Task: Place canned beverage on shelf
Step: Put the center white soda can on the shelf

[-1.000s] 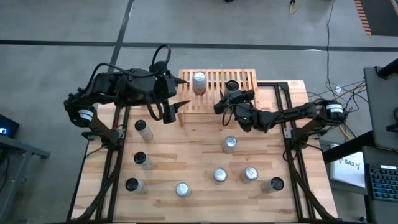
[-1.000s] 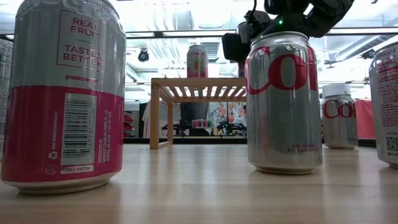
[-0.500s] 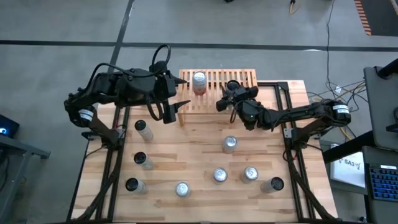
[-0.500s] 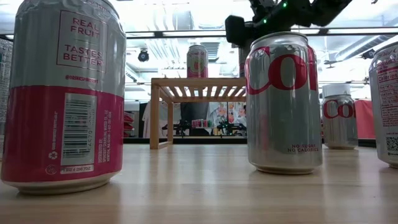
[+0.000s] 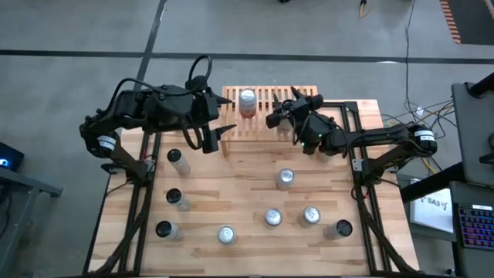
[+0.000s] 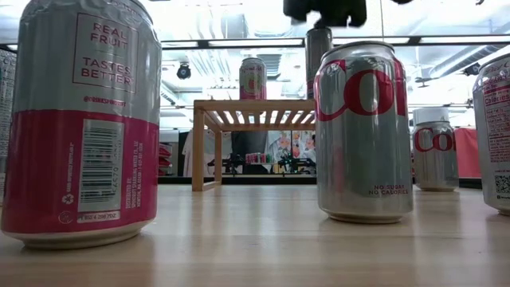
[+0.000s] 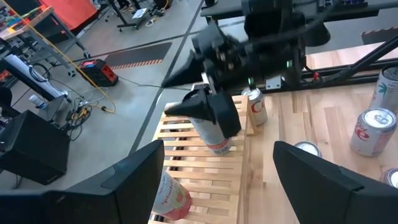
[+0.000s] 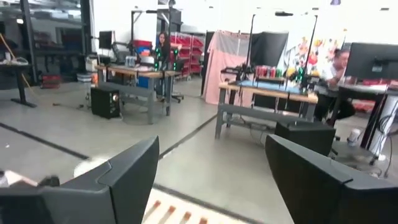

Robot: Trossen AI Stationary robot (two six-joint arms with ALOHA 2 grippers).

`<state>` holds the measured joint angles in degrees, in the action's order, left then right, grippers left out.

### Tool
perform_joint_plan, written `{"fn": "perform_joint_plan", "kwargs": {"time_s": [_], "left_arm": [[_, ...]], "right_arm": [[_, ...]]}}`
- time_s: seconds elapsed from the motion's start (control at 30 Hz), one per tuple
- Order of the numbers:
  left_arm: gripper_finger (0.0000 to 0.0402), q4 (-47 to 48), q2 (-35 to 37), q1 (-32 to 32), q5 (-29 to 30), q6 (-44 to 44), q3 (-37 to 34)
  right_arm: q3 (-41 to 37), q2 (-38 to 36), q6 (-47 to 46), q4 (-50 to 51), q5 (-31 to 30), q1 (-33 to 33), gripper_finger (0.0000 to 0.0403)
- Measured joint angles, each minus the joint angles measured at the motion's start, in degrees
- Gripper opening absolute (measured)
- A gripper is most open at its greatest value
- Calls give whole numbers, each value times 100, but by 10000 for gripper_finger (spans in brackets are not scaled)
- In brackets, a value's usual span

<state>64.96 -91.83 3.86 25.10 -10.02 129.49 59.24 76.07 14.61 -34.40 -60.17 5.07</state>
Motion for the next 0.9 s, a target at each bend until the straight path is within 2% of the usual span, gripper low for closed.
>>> {"fn": "perform_joint_plan", "kwargs": {"time_s": [0.13, 0.23, 0.3, 0.4, 0.47, 0.6, 0.77, 0.9], "left_arm": [[286, 96, 0, 0, 0, 0, 0], [286, 105, 0, 0, 0, 0, -38], [286, 106, 0, 0, -14, 0, -71], [286, 93, 0, 0, -15, 0, -182], [286, 62, 2, -12, -20, 0, -290], [282, -30, 2, -151, -269, 0, -535], [266, -679, 2, -651, -1211, -54, -872], [237, -1172, -7, -1154, -1672, -247, -1182]], "right_arm": [[669, -4, 275, 505, 4, -86, 286], [1376, -22, -1, 1606, 38, -173, 285], [1972, -45, -649, 2885, 257, -188, 281], [2940, -32, -2079, 5015, 1152, -128, 267], [3527, -2, -2730, 6079, 1741, -19, 252], [4344, 13, -3191, 7411, 2275, 139, 210], [5032, 11, -3128, 8773, 2259, 315, 138], [5343, 11, -3339, 9579, 2073, 492, 68]]}}
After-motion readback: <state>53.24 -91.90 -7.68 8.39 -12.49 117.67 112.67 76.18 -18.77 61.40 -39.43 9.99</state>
